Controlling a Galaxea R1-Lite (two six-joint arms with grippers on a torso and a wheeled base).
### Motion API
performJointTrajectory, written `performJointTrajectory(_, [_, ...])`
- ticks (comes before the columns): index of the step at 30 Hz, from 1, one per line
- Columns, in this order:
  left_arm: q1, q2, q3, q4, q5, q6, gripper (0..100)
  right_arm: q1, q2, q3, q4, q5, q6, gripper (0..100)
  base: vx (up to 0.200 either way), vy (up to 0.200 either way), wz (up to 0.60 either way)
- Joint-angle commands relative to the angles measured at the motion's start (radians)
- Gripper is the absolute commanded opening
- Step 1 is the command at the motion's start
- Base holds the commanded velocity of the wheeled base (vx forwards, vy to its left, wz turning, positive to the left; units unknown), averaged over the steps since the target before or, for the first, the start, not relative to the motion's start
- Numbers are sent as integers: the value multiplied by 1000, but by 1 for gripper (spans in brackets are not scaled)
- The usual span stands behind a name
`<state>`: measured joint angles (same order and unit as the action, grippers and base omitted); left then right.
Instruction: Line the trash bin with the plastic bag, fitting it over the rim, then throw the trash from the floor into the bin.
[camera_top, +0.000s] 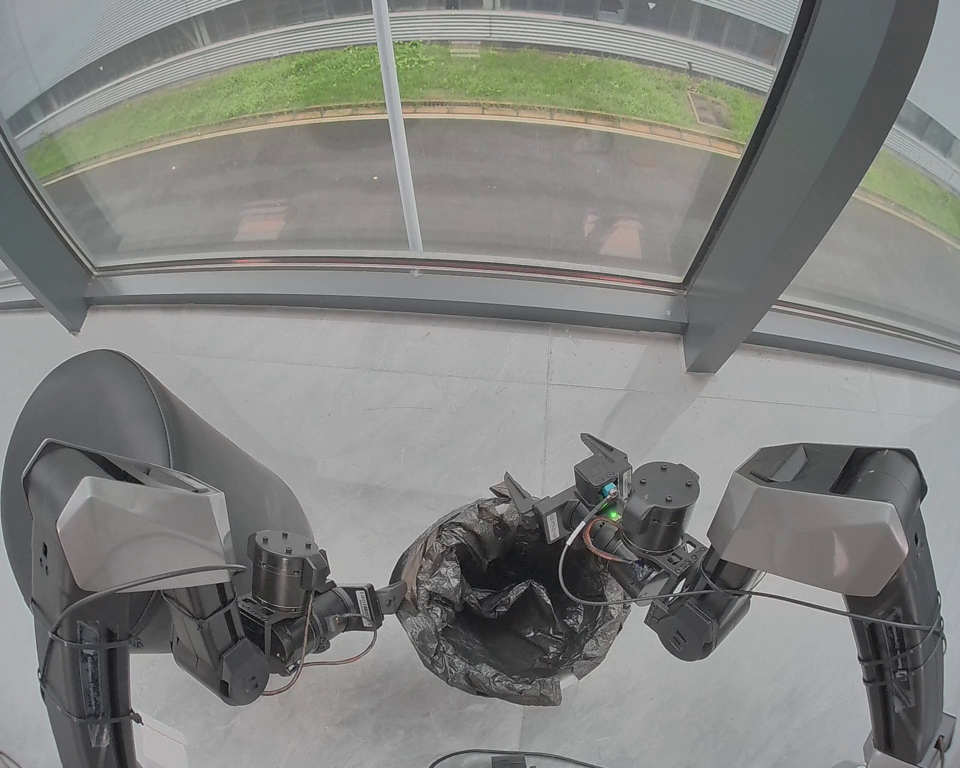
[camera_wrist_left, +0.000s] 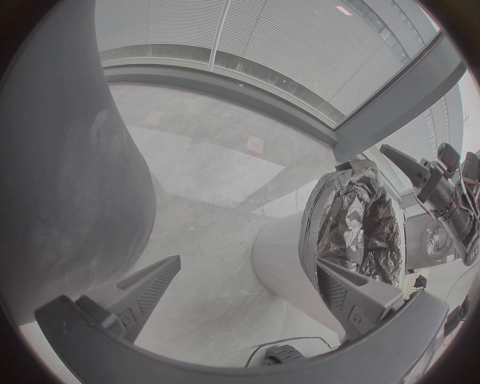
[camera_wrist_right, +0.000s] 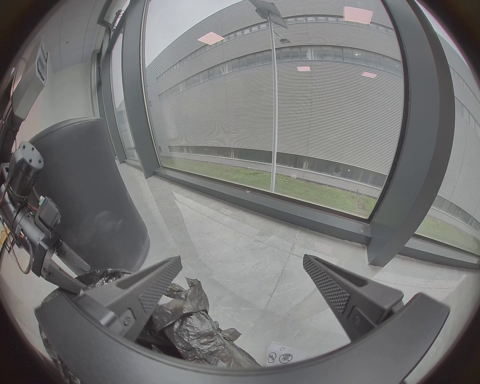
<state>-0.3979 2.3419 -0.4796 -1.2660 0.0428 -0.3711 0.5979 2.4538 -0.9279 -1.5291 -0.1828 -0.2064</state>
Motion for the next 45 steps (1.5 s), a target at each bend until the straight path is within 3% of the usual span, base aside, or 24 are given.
performJointTrajectory(1, [1,31,3,3,-7,0,100,2,5,0,0,0,-1,100,0,0,0])
performJointTrajectory(10, [-2,60,-24,3,-12,-2,100,0,16,-2,-2,2,-1,100,0,0,0])
performJointTrajectory(14, [-1,86,-71,16,-84,-12,100,-3,33,-2,-32,0,-2,100,0,0,0])
performJointTrajectory(23, [-6,77,-108,82,-96,-25,100,-9,31,-2,-32,0,-2,100,0,0,0])
performJointTrajectory(33, [-6,-85,-37,86,-93,-77,100,-9,17,9,-40,-1,-1,100,0,0,0])
performJointTrajectory(41, [10,-207,95,86,-95,-78,100,-29,-50,27,-42,2,119,100,0,0,0])
performJointTrajectory(44, [-7,-242,113,91,-101,-75,100,-56,-59,23,-42,2,148,100,0,0,0])
performJointTrajectory(45, [-45,-254,122,96,-129,-68,100,-69,-61,18,-42,3,154,100,0,0,0])
